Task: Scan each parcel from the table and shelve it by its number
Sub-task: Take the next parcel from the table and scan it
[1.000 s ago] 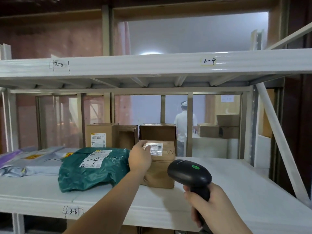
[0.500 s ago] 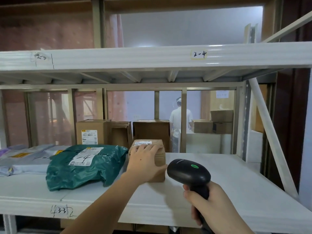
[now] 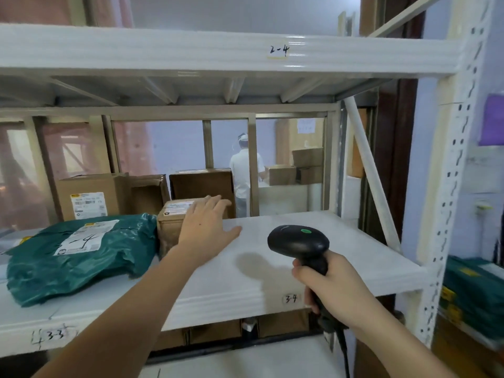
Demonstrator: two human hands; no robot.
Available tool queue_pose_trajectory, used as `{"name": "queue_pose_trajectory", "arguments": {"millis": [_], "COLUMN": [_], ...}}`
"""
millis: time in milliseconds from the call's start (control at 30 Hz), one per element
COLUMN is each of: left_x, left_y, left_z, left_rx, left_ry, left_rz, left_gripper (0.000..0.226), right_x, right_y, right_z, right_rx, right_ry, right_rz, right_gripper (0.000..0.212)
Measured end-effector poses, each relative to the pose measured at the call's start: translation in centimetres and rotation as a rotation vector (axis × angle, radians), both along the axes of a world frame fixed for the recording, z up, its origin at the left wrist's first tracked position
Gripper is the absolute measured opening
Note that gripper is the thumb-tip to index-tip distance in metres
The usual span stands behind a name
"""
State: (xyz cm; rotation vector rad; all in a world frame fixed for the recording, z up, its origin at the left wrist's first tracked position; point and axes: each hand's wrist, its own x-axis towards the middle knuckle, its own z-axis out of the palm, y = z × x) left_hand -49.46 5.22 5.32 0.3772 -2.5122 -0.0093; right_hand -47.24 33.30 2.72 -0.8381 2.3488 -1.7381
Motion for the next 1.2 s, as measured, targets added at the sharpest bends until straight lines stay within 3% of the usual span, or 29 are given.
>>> {"name": "queue_pose_trajectory", "arguments": {"millis": [267,500,800,1200], "left_x": [-2.8,-5.5,-9.2,-19.0], "left_y": [12.5,28.6,42.7,54.1], "left_z": [-3.0,-7.4,-13.8,-19.4], "left_rx": [0.019,-0.056,-0.040,0.050], "left_ry": [-0.064,-0.158,-0.332,-0.435], "left_rz": [-0.488,-0.864,-1.007,-0.944], "left_gripper": [0.072,0.069,0.073,0.069], "right_x": [4.6,9.1,10.7,2.5], "right_y": [5.7,16.8,29.6,43.5], "right_z": [-2.2,-4.5,-7.1,-9.5], "right_rx": [0.010,0.028,0.038,0.097], "right_ry": [-0.014,-0.086,-0.125,-0.181], "right_rz": [-0.254,-0.646,-0.924,-0.946], "right_gripper": [0.005,0.010,0.006,0.004]}}
